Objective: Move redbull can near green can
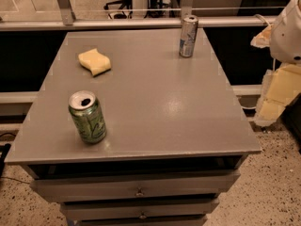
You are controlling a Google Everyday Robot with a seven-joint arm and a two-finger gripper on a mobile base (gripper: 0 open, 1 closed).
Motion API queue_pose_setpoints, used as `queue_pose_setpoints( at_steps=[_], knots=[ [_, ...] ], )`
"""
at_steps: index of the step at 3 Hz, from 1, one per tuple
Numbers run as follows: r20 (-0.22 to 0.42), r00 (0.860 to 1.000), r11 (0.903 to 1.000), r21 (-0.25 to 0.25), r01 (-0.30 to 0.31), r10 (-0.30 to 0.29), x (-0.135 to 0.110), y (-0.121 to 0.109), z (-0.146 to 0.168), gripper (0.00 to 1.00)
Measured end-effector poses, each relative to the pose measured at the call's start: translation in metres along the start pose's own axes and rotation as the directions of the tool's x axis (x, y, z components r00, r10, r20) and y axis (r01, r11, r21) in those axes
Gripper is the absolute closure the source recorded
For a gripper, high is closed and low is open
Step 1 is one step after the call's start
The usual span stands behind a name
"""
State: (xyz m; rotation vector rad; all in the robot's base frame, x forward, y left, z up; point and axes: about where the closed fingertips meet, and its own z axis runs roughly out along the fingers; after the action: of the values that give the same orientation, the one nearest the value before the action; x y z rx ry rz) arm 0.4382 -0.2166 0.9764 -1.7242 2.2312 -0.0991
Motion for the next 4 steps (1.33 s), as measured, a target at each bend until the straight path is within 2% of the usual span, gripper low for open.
queue_pose_setpoints(
  at_steps=[1,2,3,4],
  knots=[
    [0.0,1.0,1.0,0.0,0.0,0.0,0.0,0.0,0.0,0.0],
    [0.05,0.999,0.9999,0.007,0.01,-0.011,-0.001,-0.008,0.005,0.0],
    [0.162,0.986,0.9983,0.056,0.016,-0.025,-0.01,-0.049,0.035,0.0],
    [0.269,0.963,0.9922,0.121,-0.031,-0.003,-0.025,-0.102,0.062,0.0]
  ],
)
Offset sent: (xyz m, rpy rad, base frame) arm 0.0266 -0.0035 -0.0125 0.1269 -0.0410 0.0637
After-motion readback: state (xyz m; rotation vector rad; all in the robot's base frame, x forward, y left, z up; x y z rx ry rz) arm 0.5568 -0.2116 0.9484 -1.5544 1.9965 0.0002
